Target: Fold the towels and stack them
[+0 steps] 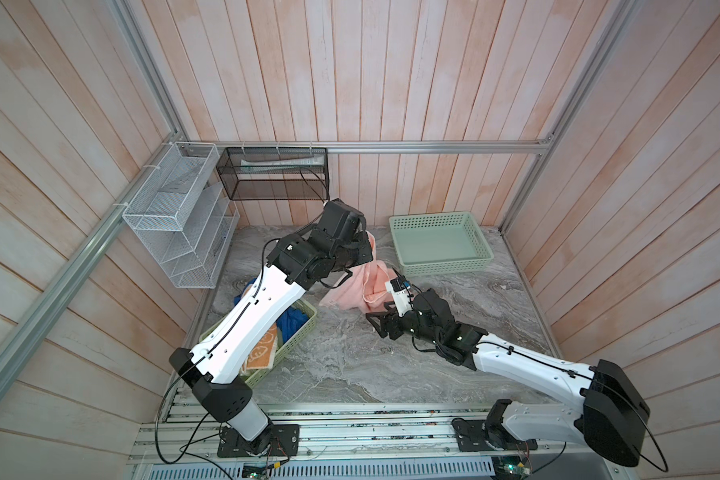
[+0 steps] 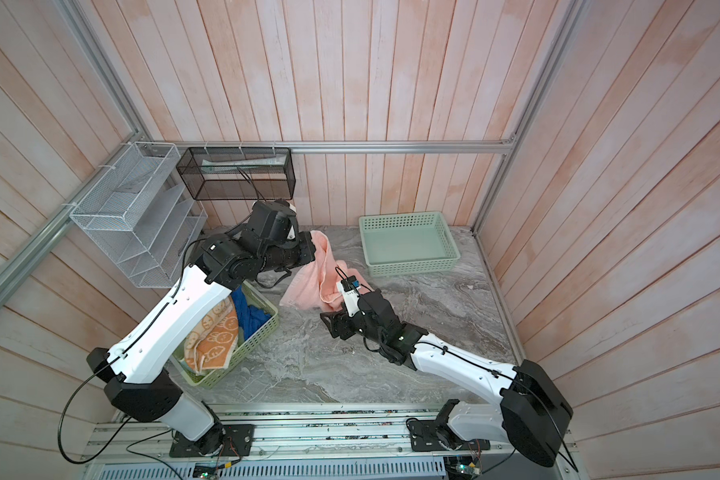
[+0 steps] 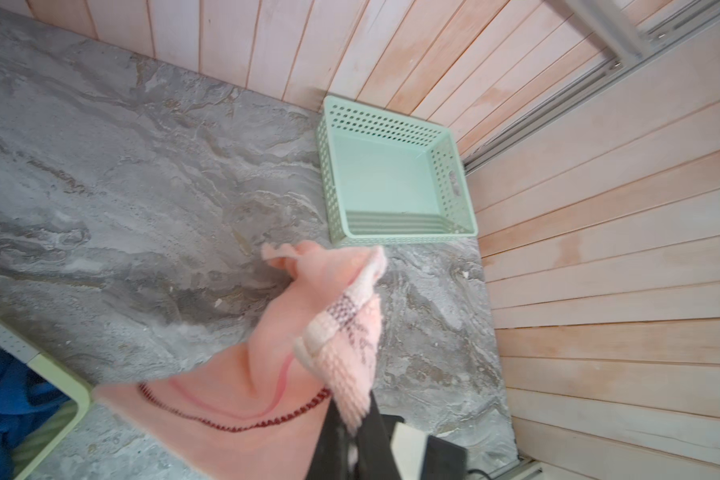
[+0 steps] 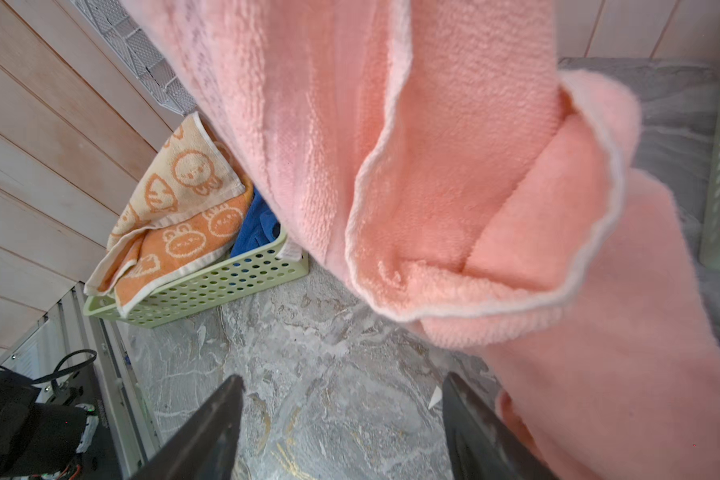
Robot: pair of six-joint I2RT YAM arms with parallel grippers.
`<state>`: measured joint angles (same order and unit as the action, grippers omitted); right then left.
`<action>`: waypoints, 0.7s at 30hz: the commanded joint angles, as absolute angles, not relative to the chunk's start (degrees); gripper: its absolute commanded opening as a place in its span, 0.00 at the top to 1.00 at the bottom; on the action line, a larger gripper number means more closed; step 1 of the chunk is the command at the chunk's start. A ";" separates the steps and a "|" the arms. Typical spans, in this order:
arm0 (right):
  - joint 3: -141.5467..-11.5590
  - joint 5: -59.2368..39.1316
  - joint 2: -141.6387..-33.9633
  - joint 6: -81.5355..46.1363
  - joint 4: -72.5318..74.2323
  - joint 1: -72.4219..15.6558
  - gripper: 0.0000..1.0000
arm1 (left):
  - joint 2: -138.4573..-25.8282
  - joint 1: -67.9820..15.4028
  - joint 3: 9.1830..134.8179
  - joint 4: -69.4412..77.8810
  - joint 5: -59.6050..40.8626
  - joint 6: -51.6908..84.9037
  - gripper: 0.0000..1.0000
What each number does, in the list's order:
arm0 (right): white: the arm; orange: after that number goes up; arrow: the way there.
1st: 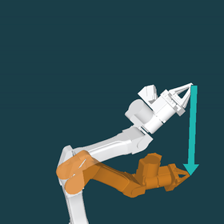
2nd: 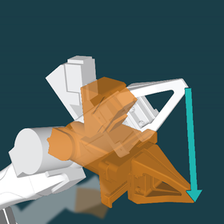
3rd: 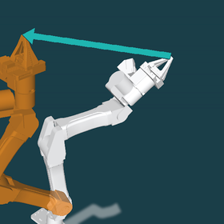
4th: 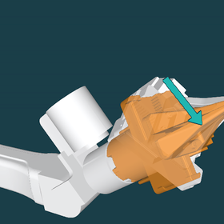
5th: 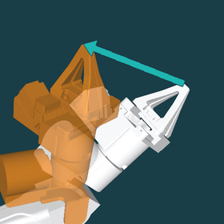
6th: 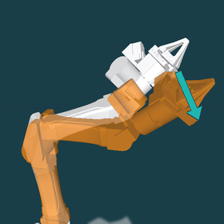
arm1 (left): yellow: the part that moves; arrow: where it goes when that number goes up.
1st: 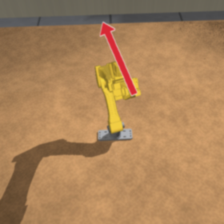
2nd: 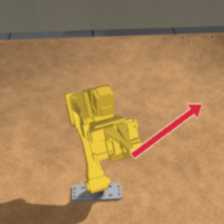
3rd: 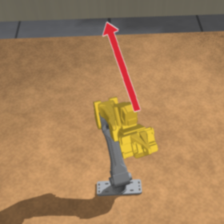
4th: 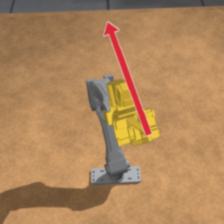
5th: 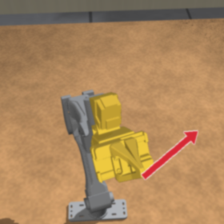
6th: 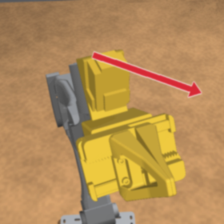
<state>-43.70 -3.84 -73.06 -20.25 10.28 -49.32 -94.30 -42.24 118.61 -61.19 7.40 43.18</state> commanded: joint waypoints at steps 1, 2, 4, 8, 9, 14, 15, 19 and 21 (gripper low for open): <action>-47.10 -1.74 -75.83 -18.35 12.78 -49.56 0.23 | -96.92 -44.72 131.46 -67.26 9.77 43.80 1.00; -47.64 -1.10 -76.11 -18.18 12.94 -49.52 0.23 | -98.17 -45.50 136.06 -69.08 10.86 43.46 1.00; -47.79 -0.55 -75.82 -16.89 14.19 -49.40 0.23 | -99.84 -46.18 141.56 -70.78 12.31 42.93 1.00; -49.23 -4.70 -75.44 -18.50 12.26 -44.98 0.29 | -99.52 -45.99 134.53 -67.59 15.40 41.72 1.00; -49.22 -6.46 -75.69 -19.87 11.47 -43.19 0.30 | -99.20 -45.54 130.45 -65.77 15.35 41.67 1.00; -45.56 -12.33 -77.91 -23.99 4.29 -34.91 0.30 | -98.43 -40.71 105.03 -48.35 5.47 44.44 1.00; -44.71 -12.43 -77.96 -23.24 2.24 -34.26 0.29 | -99.16 -40.08 100.85 -45.30 3.78 45.20 1.00; -38.66 -7.47 -74.58 -23.71 -2.92 -34.09 0.29 | -105.11 -38.26 92.01 -37.47 -1.84 47.10 1.00; -34.80 -7.30 -71.65 -25.37 -1.72 -34.31 0.29 | -108.17 -37.50 90.95 -36.19 -4.46 47.12 1.00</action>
<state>-38.63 -8.47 -75.37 -23.05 2.31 -33.87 -107.31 -38.06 91.77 -43.42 1.45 45.76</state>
